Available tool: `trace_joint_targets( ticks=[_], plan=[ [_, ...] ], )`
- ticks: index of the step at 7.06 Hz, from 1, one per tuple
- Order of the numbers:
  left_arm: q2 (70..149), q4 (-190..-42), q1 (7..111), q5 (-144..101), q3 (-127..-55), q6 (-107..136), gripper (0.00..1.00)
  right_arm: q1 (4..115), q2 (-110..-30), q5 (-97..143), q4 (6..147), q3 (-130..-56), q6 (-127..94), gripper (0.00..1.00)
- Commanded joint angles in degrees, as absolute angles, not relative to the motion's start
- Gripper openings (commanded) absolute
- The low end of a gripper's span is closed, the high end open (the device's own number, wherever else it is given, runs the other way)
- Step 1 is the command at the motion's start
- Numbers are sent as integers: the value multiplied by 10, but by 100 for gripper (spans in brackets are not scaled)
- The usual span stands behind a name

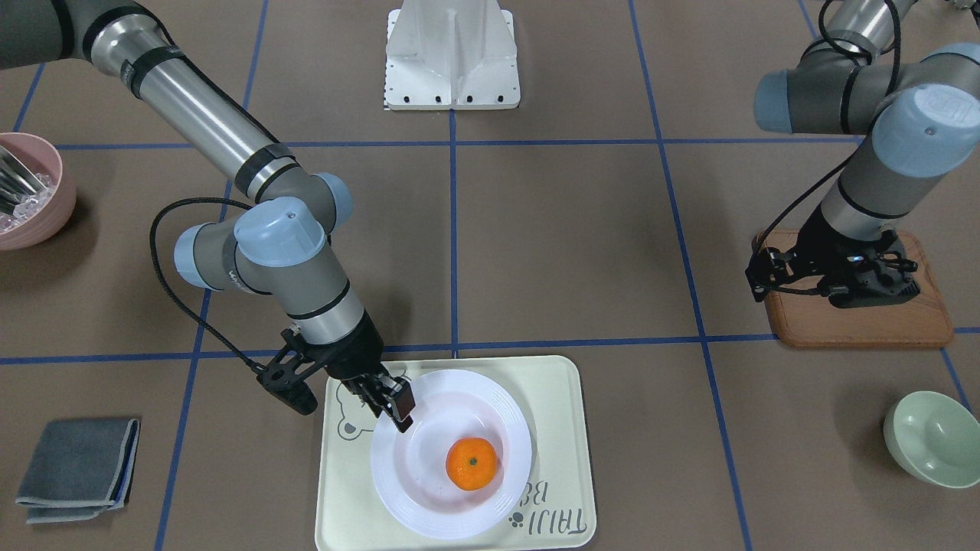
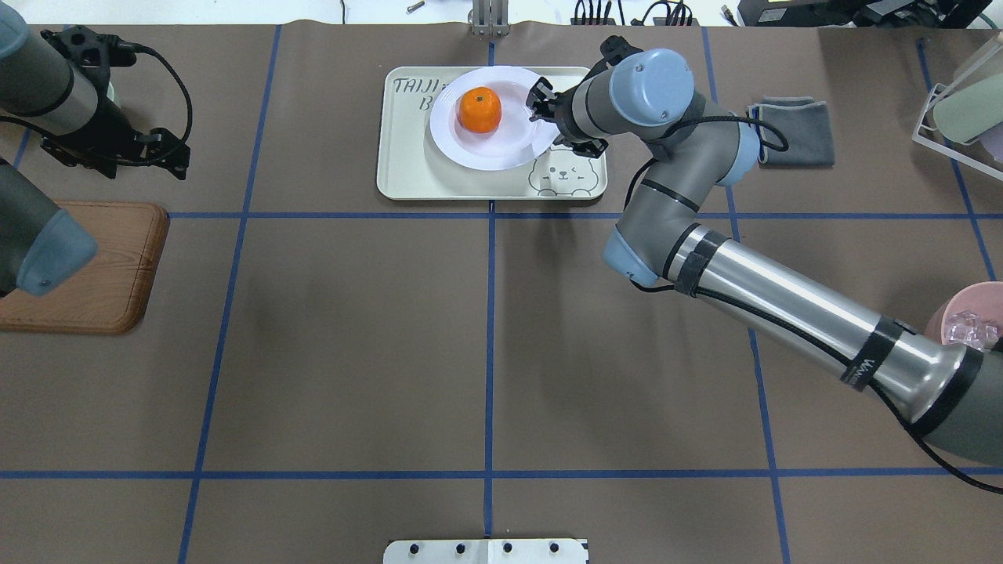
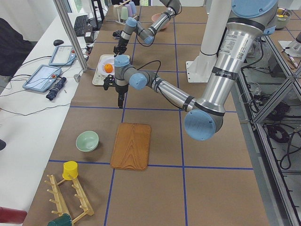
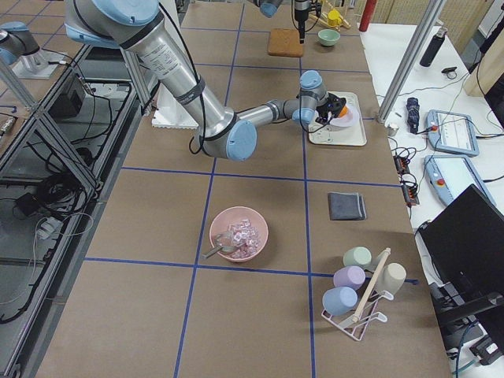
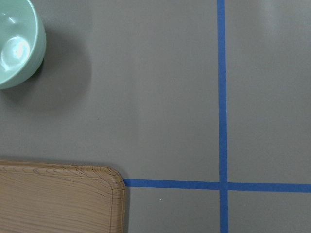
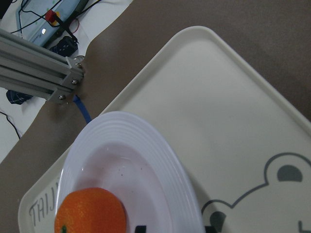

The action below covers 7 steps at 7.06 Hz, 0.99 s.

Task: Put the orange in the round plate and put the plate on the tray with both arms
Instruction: 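Release the plate and withdraw the right gripper from the tray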

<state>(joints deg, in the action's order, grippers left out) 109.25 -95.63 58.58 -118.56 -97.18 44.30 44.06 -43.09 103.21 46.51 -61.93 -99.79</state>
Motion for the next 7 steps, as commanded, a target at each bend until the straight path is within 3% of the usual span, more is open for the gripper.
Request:
trace_joint_targets(
  ticks=[1, 3, 7],
  plan=[
    [1092, -956, 588, -1186, -971, 442, 99, 493, -490, 1129, 656, -741, -831, 100],
    [1092, -955, 625, -1196, -962, 425, 99, 601, -588, 1256, 763, -838, -637, 100],
    [968, -940, 763, -1250, -959, 86, 99, 799, -820, 1337, 853, -912, -140, 100]
  ],
)
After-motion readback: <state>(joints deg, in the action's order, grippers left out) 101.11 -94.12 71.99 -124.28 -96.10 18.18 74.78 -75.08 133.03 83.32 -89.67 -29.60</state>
